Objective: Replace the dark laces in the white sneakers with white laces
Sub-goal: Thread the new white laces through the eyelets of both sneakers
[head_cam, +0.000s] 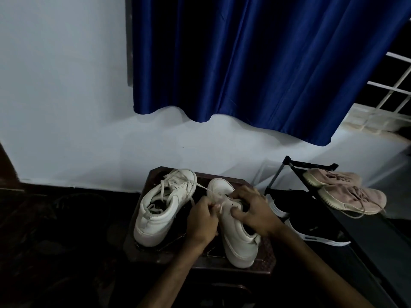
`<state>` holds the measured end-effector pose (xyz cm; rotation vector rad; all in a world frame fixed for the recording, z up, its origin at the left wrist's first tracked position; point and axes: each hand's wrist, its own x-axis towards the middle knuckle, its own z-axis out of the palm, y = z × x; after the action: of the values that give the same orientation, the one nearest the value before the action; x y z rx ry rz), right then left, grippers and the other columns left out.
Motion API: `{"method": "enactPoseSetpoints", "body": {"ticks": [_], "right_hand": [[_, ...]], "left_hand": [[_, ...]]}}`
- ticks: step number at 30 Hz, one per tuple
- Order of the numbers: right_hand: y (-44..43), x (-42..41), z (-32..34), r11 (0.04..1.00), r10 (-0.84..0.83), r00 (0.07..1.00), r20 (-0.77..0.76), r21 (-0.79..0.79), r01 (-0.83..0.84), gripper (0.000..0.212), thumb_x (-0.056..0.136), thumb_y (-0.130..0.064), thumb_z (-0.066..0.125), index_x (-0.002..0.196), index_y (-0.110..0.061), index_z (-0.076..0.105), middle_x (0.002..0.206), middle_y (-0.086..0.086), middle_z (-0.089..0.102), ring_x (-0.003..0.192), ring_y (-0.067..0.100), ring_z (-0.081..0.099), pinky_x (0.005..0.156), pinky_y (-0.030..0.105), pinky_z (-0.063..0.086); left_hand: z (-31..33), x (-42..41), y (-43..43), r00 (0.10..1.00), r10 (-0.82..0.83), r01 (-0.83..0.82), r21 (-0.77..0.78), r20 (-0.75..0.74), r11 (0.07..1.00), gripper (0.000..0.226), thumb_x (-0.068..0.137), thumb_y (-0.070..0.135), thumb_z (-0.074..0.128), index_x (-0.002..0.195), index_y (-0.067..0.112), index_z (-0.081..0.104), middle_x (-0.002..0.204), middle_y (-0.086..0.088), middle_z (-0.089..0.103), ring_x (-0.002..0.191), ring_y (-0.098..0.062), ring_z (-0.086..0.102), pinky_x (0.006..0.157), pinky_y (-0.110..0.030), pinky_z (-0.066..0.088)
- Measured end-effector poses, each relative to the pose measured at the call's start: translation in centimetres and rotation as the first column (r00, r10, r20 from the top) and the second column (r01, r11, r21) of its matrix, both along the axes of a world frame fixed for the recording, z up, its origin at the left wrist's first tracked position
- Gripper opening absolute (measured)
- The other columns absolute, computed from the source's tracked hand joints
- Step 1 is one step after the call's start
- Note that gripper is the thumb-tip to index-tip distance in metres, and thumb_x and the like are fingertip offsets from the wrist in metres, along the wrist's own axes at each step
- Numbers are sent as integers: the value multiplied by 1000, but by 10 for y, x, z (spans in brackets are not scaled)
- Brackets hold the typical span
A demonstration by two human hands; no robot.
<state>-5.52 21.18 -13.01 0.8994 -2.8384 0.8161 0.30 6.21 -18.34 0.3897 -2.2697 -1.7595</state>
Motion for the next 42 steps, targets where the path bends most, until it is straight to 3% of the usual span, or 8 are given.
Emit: {"method": "enactPoseSetpoints", "body": {"ticks": [13,21,23,26,29,34,38,42], "right_hand": [[-1,3,-3,999,-23,1000,14,-28,23,47,67,-56,49,105,-32,64,99,-27,54,105,8,48,99,47,38],[-1,4,-3,993,-104,995,-3,-56,103,40,61,-53,56,97,-38,49,102,-17,45,104,4,35,100,45,34],[-2,5,-4,992,-127,990,-62,-23,126,39,61,-57,54,93,-36,51,104,-12,43,105,7,34,99,41,30],[-3,7,-3,984,-149,976,-160,69,161,43,62,-62,48,92,-33,59,104,-10,40,105,10,35,93,34,22],[-1,9,-3,976,-151,966,-212,121,179,52,62,-65,43,94,-30,65,101,-13,38,104,10,36,91,31,17],[-2,9,-4,983,-155,976,-154,78,169,39,64,-63,44,82,-33,59,97,-17,37,100,3,32,94,35,22],[-1,10,-3,987,-136,982,-129,68,146,30,62,-64,43,79,-40,47,100,-15,40,100,3,31,91,33,20],[0,8,-5,984,-162,978,-128,50,170,28,60,-63,44,77,-40,46,100,-14,40,99,5,31,89,33,20]], "left_hand": [[22,-6,-2,986,-150,113,-362,-74,925,17,97,26,54,84,16,54,87,-4,68,86,-25,64,72,-34,45],[9,41,-27,987,-161,155,162,27,974,18,97,22,54,81,17,62,81,-1,63,67,-9,55,53,-27,47],[15,45,-28,996,-52,69,254,-72,965,17,97,21,54,89,17,69,89,0,69,78,-7,64,72,-32,57],[35,34,-18,964,30,159,667,-263,728,27,100,11,39,91,4,63,106,-11,73,107,-17,67,96,-35,49],[49,18,-17,961,223,88,944,-165,317,25,98,9,39,74,13,46,61,-3,56,60,-14,63,79,-33,51],[25,19,-11,976,126,-67,311,-176,948,23,94,33,60,80,16,54,62,3,57,52,-8,52,51,-30,44],[24,13,-9,986,-147,116,-299,-83,947,21,92,38,62,85,18,62,85,2,71,79,-9,65,68,-26,47],[45,28,-24,989,-129,130,5,-76,992,31,92,31,59,74,6,62,52,3,47,51,-13,41,55,-29,31]]}}
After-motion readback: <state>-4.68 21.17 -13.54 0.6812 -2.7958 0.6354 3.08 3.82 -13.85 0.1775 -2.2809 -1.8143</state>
